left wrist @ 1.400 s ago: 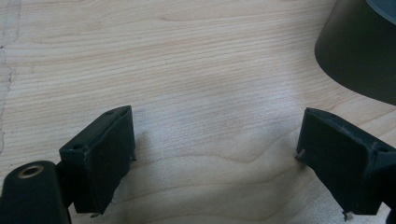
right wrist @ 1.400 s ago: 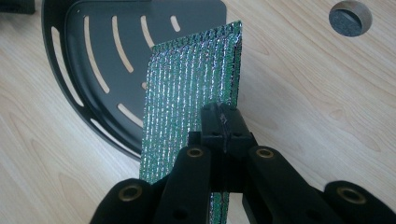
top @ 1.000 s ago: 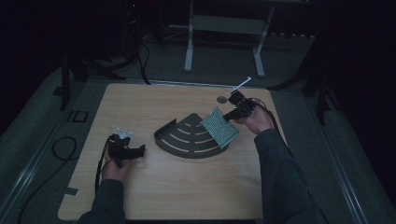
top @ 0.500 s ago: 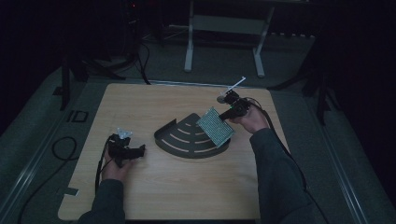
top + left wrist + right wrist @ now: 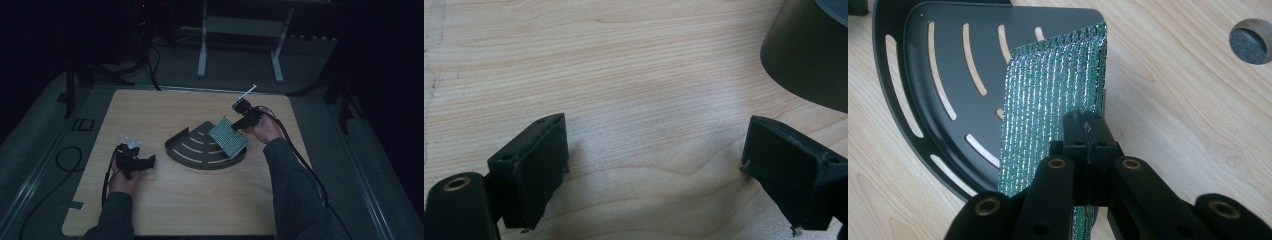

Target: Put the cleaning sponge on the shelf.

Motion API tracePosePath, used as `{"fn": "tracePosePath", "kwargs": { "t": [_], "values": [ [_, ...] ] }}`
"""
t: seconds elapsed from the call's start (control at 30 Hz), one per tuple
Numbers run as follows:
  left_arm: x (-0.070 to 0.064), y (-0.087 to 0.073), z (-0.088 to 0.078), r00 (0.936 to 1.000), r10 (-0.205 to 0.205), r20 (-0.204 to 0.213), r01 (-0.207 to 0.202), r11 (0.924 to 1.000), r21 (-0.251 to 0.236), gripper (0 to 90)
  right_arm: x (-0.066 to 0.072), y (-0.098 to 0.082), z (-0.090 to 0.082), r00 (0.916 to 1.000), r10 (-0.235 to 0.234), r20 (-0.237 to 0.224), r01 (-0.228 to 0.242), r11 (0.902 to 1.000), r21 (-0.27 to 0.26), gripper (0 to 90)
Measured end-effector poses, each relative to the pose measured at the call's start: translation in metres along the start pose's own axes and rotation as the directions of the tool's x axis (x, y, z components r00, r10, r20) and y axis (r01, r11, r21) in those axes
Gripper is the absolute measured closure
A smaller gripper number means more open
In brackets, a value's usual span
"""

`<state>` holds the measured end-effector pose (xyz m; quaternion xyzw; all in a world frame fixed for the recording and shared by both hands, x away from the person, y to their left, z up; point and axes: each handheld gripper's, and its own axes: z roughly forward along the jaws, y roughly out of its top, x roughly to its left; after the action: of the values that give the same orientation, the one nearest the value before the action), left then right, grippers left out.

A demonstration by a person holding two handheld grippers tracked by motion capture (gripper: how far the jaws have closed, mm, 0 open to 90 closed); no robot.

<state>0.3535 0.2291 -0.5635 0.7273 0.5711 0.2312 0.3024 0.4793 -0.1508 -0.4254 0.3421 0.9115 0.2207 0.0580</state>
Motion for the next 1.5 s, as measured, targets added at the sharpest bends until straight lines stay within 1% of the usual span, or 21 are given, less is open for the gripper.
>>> {"fn": "tracePosePath", "kwargs": {
  "t": [0.23, 0.4, 0.63, 0.87, 0.93, 1.07, 1.27, 1.37, 1.5],
  "values": [
    [0.0, 0.0, 0.0, 1.0, 0.001, 0.0, -0.001, 1.0, 0.0, 11.7, 0.006, 0.0, 0.009, 0.9999, -0.012, -0.001, 0.012, 0.9999, 0.009, 89.9],
    [0.0, 0.0, 0.0, 1.0, 0.001, 0.0, -0.001, 1.0, 0.0, 11.7, 0.009, 0.0, 0.015, 0.9994, -0.03, 0.014, 0.03, 0.9992, 0.028, 89.9],
    [0.0, 0.0, 0.0, 1.0, 0.0, 0.0, 0.0, 1.0, 0.0, 11.7, 0.011, -0.001, 0.021, 0.9993, -0.034, 0.014, 0.033, 0.9985, 0.044, 89.9],
    [0.0, 0.0, 0.0, 1.0, 0.0, 0.0, 0.0, 1.0, 0.0, 11.7, 0.011, -0.004, 0.029, 0.9992, -0.037, 0.017, 0.036, 0.9975, 0.061, 89.9],
    [0.0, 0.0, 0.0, 1.0, 0.0, 0.0, 0.0, 1.0, 0.0, 11.7, 0.011, -0.004, 0.03, 0.9989, -0.04, 0.025, 0.038, 0.9972, 0.065, 89.9],
    [0.0, 0.0, 0.0, 1.0, 0.0, 0.0, 0.0, 1.0, 0.0, 11.7, 0.011, -0.004, 0.031, 0.999, -0.038, 0.024, 0.037, 0.9973, 0.064, 89.9],
    [0.0, 0.0, 0.0, 1.0, 0.0, 0.0, 0.0, 1.0, 0.0, 11.7, 0.01, -0.005, 0.035, 0.9981, -0.044, 0.043, 0.04, 0.9964, 0.075, 89.9],
    [0.0, 0.0, 0.0, 1.0, 0.0, 0.0, 0.0, 1.0, 0.0, 11.7, 0.009, -0.005, 0.037, 0.9982, -0.042, 0.044, 0.038, 0.9961, 0.079, 89.8],
    [0.0, 0.0, 0.0, 1.0, 0.0, 0.0, 0.0, 1.0, 0.0, 11.7, 0.008, -0.005, 0.04, 0.9975, -0.039, 0.058, 0.033, 0.9954, 0.09, 89.8]
  ]
}}
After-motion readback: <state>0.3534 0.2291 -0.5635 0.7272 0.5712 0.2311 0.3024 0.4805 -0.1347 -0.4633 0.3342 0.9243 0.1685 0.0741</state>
